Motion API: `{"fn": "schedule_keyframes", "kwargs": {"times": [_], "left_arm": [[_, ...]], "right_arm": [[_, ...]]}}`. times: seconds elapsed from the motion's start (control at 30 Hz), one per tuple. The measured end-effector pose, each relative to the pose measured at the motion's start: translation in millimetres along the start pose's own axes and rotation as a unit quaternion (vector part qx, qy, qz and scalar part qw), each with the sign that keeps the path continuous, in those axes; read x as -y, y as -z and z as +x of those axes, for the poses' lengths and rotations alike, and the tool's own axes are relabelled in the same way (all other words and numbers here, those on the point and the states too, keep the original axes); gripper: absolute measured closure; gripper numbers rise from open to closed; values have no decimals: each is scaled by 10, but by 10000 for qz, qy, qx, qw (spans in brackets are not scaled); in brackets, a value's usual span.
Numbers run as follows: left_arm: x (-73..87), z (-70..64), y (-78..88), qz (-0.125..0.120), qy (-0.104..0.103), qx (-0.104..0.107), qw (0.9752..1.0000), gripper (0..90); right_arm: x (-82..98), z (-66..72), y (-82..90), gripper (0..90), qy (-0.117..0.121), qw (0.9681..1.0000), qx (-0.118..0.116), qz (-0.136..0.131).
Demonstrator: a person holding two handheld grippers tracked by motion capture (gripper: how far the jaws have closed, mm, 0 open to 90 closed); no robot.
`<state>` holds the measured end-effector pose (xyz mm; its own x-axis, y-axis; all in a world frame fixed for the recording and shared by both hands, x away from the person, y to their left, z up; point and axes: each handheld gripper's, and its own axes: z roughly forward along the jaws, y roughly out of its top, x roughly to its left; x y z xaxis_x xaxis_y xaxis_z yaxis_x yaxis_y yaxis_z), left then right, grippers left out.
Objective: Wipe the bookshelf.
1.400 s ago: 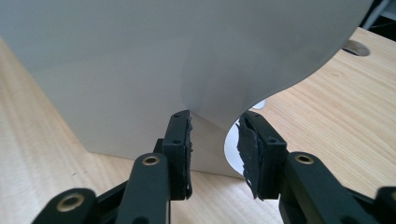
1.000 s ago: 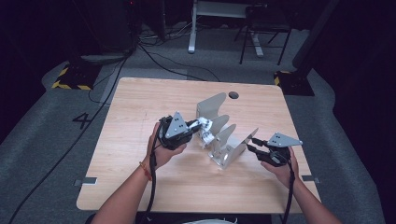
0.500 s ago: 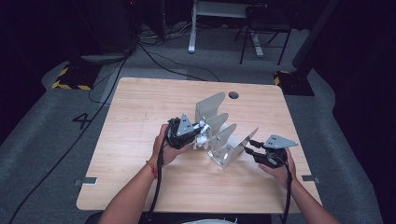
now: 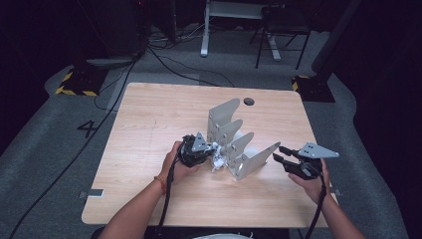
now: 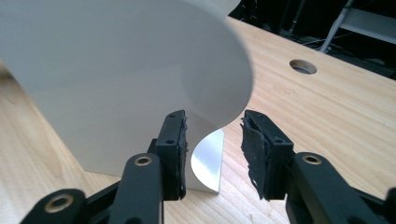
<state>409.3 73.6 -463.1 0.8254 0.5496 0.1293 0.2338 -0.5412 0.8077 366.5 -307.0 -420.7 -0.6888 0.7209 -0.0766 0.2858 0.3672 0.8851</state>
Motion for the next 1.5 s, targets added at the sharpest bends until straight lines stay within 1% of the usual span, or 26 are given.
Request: {"fn": "schedule_keyframes", "kwargs": {"times": [0.03,0.1,0.13,0.17,0.23,0.27,0.37,0.47,0.5,0.53,0.6,0.63,0.67,0.73,0.8,0.83,0.87,0.9,0.97,1.07,1.13,1.27,1.33,1.37,1.43,1.5], "left_arm": [[-31,-13,53,-168,3,-41,9999,768],[-107,-12,131,-328,-36,-145,9993,768],[-155,-6,178,-457,-72,-275,9986,765],[-201,3,220,-568,-83,-366,9977,765],[-302,30,271,-661,-133,-420,9968,750],[-329,34,286,-719,-142,-460,9963,749],[-444,72,382,-1005,-92,-522,9935,774],[-531,130,509,-1342,43,-588,9892,787],[-547,147,538,-1395,66,-608,9883,795],[-551,158,547,-1393,93,-550,9887,802],[-536,158,514,-1132,-32,-433,9926,784],[-501,161,477,-882,-65,-349,9955,748],[-454,161,449,-760,-64,-347,9965,721],[-347,184,394,-486,25,-75,9988,664],[-240,192,340,-210,117,121,9996,576],[-203,196,323,-78,159,220,9996,526],[-156,200,299,105,245,416,9988,472],[-114,195,277,315,248,508,9979,418],[-21,158,250,572,138,532,9968,385],[70,105,217,707,121,672,9952,325],[134,60,180,834,77,818,9931,301],[253,-9,105,1020,32,918,9905,245],[286,-22,69,1157,92,992,9883,236],[303,-38,47,1211,48,985,9877,226],[337,-74,26,1168,-34,955,9885,227],[361,-83,17,1105,72,1003,9888,236]], "right_arm": [[-26,-1,39,607,8,10000,51,-44],[-88,4,107,605,42,9998,108,-133],[-126,17,143,605,57,9997,132,-203],[-167,36,176,606,108,9994,147,-296],[-260,109,219,613,348,9984,192,-405],[-321,161,233,615,502,9977,164,-424],[-468,278,250,616,670,9966,-8,-473],[-582,356,269,618,696,9960,-175,-540],[-617,380,270,619,702,9958,-235,-539],[-646,406,267,620,718,9957,-284,-510],[-685,475,249,620,781,9954,-355,-433],[-700,510,230,620,806,9951,-407,-394],[-716,553,206,620,838,9947,-471,-355],[-740,606,156,619,884,9941,-559,-284],[-768,647,113,614,903,9937,-616,-230],[-782,665,94,610,916,9932,-692,-192],[-792,680,77,605,951,9927,-722,-161],[-804,704,57,602,989,9922,-754,-106],[-824,746,19,597,1043,9910,-834,-9],[-844,789,-54,589,1107,9899,-872,135],[-861,804,-104,586,1103,9897,-893,205],[-917,840,-209,587,1164,9885,-858,444],[-941,841,-270,604,1108,9881,-881,596],[-956,832,-288,598,1048,9888,-868,618],[-991,831,-323,620,1008,9880,-921,718],[-1005,850,-356,691,1018,9867,-982,805]]}}
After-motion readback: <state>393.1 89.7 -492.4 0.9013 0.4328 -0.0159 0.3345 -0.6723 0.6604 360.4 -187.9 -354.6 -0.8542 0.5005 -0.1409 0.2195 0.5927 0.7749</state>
